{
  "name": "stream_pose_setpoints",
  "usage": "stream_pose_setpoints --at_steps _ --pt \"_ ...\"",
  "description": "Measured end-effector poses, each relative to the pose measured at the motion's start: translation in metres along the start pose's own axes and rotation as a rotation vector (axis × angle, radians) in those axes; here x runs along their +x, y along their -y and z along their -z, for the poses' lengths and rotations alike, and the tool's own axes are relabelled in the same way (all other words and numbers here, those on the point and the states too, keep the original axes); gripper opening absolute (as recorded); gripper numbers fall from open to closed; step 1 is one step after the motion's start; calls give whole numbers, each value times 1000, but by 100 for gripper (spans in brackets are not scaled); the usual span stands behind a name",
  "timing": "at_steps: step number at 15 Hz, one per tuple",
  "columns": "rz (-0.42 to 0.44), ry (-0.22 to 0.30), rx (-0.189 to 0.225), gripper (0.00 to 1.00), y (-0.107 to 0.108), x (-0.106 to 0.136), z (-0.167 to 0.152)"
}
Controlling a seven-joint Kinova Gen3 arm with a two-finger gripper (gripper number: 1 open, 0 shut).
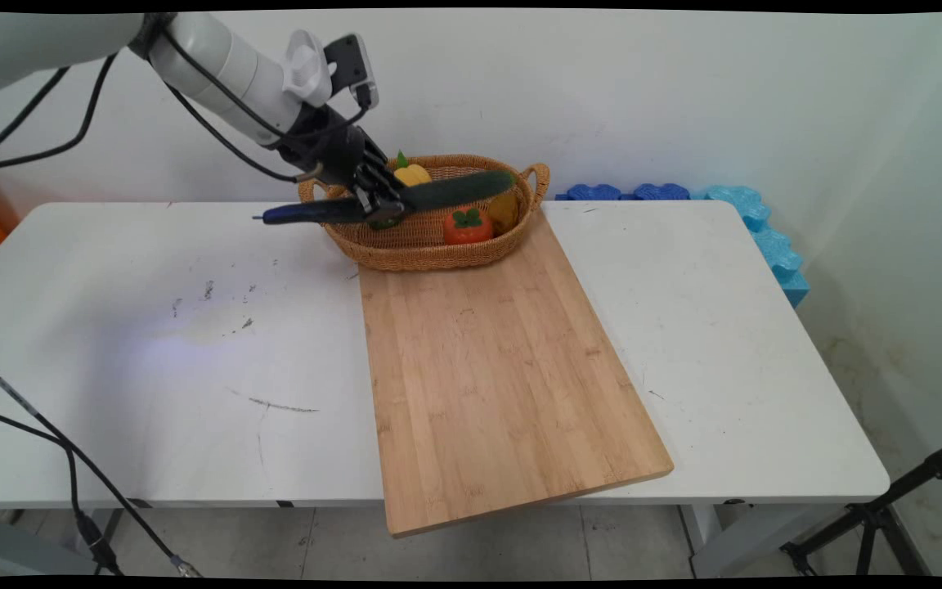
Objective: Place the picked object on the cutting board
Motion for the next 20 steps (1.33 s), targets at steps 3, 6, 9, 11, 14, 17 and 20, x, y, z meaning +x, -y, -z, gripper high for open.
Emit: stream_pose_setpoints --at_steps 3,6,9,11,14,17,20 --pt "-16 0 -28 0 -8 -3 -9" --pt "-28 2 -57 0 -16 -7 -28" --pt "-38 5 -82 0 -25 -12 -51" --pt "-41 8 -94 0 -31 -15 -69" --pt "-41 11 -109 0 -38 -18 -91" --pt "-39 9 -119 0 -44 -18 -106" --pt "-30 6 -131 0 -51 -18 -125"
